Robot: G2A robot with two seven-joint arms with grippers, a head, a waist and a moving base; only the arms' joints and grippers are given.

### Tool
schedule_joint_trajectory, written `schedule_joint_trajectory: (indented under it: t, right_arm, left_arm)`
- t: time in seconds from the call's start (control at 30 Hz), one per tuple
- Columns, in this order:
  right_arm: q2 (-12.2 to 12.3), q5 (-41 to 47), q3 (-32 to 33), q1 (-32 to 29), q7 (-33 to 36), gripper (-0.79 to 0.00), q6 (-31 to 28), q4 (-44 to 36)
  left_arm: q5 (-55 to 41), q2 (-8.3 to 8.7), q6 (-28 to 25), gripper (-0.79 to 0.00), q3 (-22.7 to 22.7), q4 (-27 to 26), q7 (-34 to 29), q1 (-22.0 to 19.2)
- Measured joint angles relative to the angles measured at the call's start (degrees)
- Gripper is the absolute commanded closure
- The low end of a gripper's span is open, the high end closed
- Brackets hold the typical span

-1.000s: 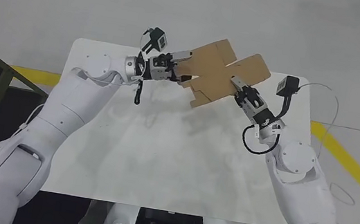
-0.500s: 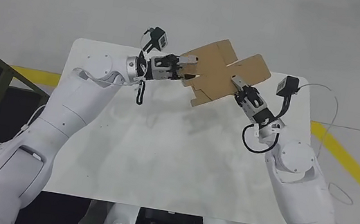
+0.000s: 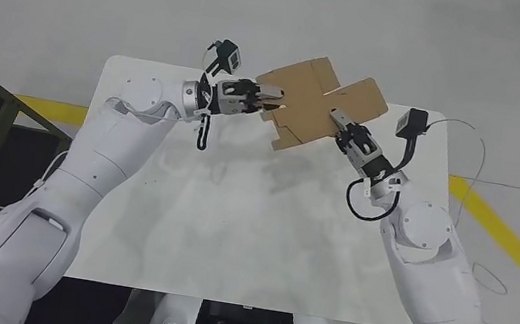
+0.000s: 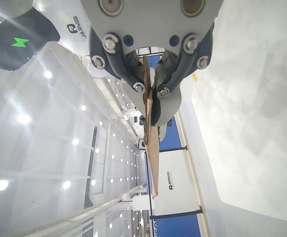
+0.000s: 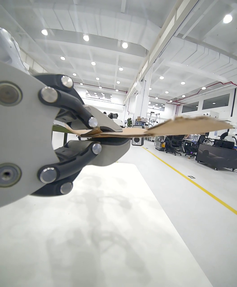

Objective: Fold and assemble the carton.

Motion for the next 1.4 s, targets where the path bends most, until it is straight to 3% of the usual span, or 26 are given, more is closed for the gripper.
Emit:
schedule_joint_trajectory:
  t: [0.03, 0.07, 0.27, 0.43, 0.67, 0.87, 1.1, 1.2, 1.4]
  right_arm:
    - [-0.02, -0.12, 0.00, -0.03, -0.01, -0.600, 0.02, -0.05]
    - [-0.06, -0.21, 0.01, -0.08, -0.02, -0.785, 0.02, -0.15]
    - [0.01, -0.26, 1.19, -0.65, 1.22, -0.785, -1.04, -0.42]
    - [0.60, 1.08, 3.54, -0.49, 8.89, -0.785, -4.05, 1.71]
    - [2.01, 5.32, 8.64, 0.16, 25.66, -0.785, -10.07, 7.96]
    - [3.24, 5.92, 10.49, 4.22, 41.96, -0.785, -10.29, 14.43]
    - [3.72, 11.86, 9.70, 8.34, 58.10, -0.785, -16.93, 20.73]
    - [3.59, 14.01, 8.34, 8.96, 60.60, -0.785, -18.33, 22.00]
    - [2.95, 17.39, 4.52, 8.70, 58.37, -0.785, -20.39, 23.14]
  left_arm:
    - [-0.04, -0.06, 0.06, 0.000, -0.06, 0.10, -0.11, 0.00]
    - [-0.11, -0.15, 0.12, 0.000, -0.16, 0.24, -0.23, 0.00]
    - [0.02, -0.32, 0.15, 0.000, -1.05, 0.78, -1.50, -0.17]
    - [0.57, -0.13, 1.04, 0.000, -1.96, 1.63, -6.40, -1.12]
    - [3.33, 0.27, 1.03, 0.000, -2.70, 3.85, -15.00, -3.38]
    - [5.59, 0.46, -2.23, 0.000, -2.69, 4.54, -23.73, -5.37]
    - [7.32, 0.81, -2.10, 0.000, -2.49, 2.64, -26.60, -5.39]
    - [7.37, 0.96, -1.52, 0.000, -2.15, 1.67, -27.18, -4.80]
    - [4.92, 0.67, -0.73, 0.000, -1.43, 2.82, -27.96, -4.43]
